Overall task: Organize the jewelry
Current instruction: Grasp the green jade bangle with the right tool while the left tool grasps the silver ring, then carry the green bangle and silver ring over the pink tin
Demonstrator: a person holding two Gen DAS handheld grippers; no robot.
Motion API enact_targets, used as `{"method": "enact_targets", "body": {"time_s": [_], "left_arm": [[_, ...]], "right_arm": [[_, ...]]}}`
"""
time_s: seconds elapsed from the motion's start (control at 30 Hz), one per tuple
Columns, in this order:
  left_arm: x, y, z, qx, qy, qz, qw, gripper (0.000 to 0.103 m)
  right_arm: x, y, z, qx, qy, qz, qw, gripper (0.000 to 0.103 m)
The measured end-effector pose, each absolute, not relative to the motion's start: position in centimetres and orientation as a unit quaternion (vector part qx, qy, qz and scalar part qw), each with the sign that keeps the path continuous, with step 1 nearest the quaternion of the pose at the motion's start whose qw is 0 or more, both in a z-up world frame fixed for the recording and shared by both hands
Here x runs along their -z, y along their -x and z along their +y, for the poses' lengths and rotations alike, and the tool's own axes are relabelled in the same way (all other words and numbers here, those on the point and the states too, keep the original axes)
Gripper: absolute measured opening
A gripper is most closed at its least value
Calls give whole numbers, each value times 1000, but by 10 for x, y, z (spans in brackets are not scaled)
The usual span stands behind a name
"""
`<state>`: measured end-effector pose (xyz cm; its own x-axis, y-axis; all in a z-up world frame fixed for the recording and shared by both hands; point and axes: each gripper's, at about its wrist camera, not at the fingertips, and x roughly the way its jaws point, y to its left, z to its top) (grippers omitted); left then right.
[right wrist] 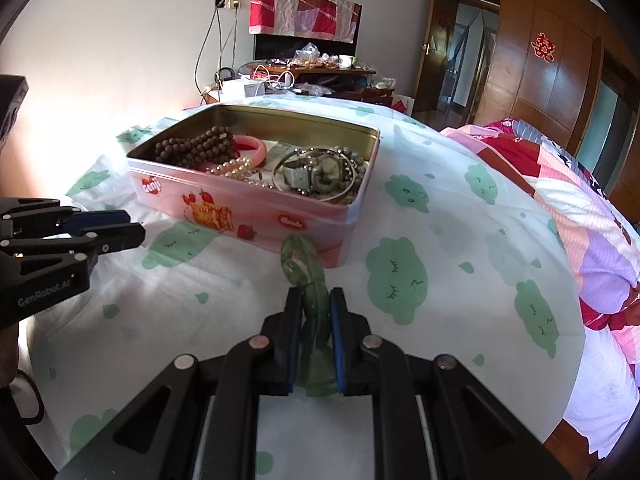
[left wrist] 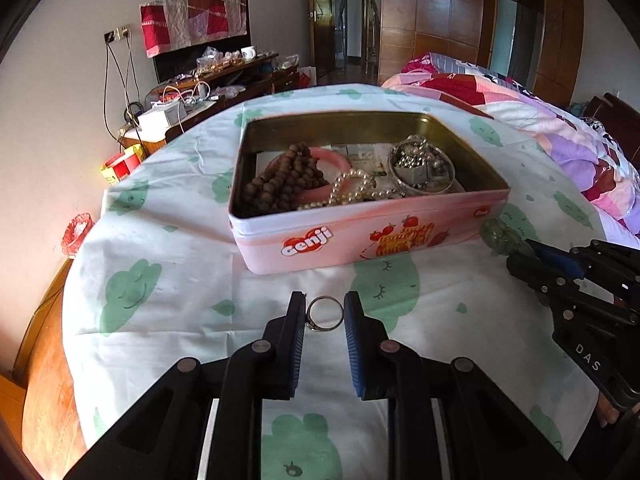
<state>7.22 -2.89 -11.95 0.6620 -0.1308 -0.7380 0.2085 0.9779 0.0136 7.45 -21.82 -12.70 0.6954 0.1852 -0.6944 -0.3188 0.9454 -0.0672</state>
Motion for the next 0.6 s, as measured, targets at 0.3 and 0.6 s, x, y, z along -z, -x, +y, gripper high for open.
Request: {"method": "enact_targets", "body": {"time_s": [0.3, 0.6], "left_arm": [[98, -60, -24, 87, -57, 373, 922, 20], [77, -60, -16, 74, -54, 354, 931, 20]], "right_arm": [[108, -65, -220, -141, 94, 342, 924, 16], [86, -62, -223, -135, 94, 315, 935, 16]]}}
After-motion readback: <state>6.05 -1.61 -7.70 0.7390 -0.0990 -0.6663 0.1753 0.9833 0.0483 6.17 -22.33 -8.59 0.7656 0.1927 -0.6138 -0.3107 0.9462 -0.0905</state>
